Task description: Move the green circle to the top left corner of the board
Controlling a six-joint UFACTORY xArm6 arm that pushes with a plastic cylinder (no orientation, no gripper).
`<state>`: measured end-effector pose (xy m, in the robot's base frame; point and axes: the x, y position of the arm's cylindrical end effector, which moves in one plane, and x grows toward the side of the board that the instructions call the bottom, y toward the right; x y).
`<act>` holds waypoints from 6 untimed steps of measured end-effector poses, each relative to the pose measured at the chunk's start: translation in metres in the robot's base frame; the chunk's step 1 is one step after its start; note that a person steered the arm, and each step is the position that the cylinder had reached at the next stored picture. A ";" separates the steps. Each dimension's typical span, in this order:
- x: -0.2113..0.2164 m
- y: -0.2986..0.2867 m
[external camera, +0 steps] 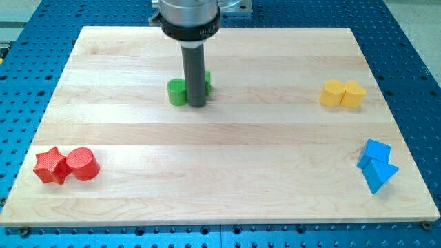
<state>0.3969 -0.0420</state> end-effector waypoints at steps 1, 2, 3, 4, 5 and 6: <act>-0.028 -0.046; -0.032 -0.082; -0.027 -0.081; -0.056 -0.124; -0.044 -0.108; 0.011 -0.097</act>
